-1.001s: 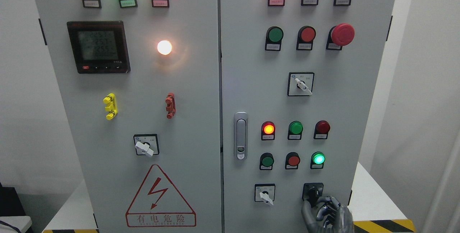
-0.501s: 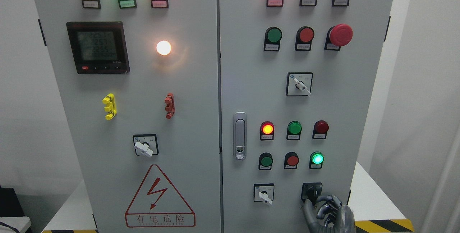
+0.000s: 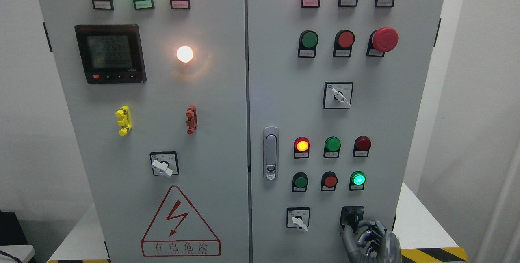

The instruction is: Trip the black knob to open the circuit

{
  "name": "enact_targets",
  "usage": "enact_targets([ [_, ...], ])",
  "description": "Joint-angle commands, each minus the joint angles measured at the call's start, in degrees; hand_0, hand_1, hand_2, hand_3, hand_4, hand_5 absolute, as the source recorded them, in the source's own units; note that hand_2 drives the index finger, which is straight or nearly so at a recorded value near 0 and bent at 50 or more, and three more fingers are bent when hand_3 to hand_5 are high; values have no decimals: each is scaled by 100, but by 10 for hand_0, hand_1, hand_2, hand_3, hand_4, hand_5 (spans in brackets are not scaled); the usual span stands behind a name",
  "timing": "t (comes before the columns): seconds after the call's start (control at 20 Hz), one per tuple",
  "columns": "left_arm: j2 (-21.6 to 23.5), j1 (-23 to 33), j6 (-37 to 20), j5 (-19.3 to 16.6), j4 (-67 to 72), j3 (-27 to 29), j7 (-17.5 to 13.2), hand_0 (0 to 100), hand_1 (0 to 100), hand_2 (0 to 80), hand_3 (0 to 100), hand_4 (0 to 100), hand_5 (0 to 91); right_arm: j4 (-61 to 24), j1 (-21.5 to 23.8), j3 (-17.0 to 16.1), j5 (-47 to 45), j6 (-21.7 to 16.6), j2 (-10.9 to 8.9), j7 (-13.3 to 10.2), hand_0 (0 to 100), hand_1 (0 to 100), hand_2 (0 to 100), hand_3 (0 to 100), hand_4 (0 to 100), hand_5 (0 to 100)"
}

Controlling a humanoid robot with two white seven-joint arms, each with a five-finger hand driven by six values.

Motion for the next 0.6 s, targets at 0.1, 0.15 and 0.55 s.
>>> enact_targets([
  [0.1,0,-44,2,-185,0,0,4,120,389,0,0,0,0,13,12,0,0,16,-4,22,482,817,503,880,876,935],
  [0.15,-8,-44,2,-185,0,0,4,120,389,0,0,0,0,13,3,0,9,16,-4,22,482,818,501,877,876,935],
  [0.55,0,-44,2,-193,0,0,4,120,389,0,0,0,0,13,20,0,9,7,-13,22,458,822,489,856,868,933],
])
